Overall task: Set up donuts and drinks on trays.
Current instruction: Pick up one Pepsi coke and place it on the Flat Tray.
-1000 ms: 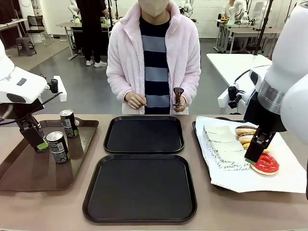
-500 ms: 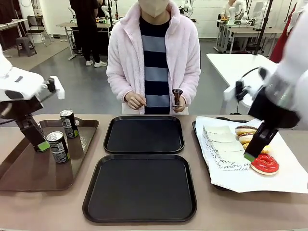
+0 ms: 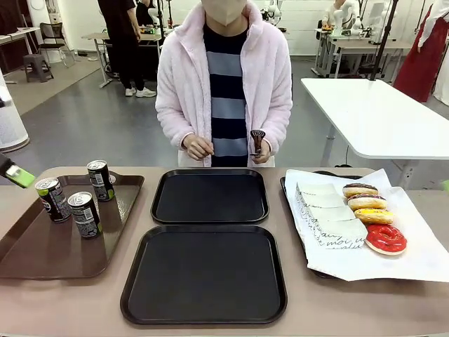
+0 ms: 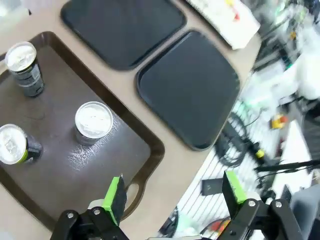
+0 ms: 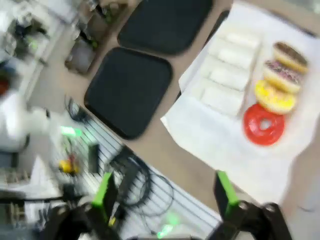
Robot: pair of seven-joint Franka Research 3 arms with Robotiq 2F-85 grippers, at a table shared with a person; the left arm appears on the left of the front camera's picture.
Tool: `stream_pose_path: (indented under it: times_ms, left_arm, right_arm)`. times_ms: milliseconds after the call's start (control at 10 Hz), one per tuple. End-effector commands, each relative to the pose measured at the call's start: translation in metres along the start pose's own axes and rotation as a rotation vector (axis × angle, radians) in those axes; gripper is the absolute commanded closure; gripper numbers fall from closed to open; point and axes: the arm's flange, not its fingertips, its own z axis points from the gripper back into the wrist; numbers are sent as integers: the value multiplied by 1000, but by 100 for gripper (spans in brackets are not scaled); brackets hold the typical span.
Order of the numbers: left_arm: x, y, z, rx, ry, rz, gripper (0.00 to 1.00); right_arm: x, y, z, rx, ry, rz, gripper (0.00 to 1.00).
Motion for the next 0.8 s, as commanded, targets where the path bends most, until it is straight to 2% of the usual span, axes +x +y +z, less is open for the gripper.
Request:
stream_pose_path:
  times_ms: [0, 200, 400, 700]
  left_arm:
    - [-9, 38, 21, -88, -102, 122, 0]
    - [-35, 74, 39, -126, -196, 237, 0]
    - [-63, 107, 48, -162, -245, 348, 0]
    - [-83, 138, 65, -182, -332, 470, 0]
  right_arm:
    - [-19, -49, 34, 120, -125, -137, 0]
    - [-41, -89, 65, 169, -215, -267, 0]
    - [-47, -112, 88, 178, -235, -332, 0]
    - [-27, -140, 100, 204, -207, -397, 0]
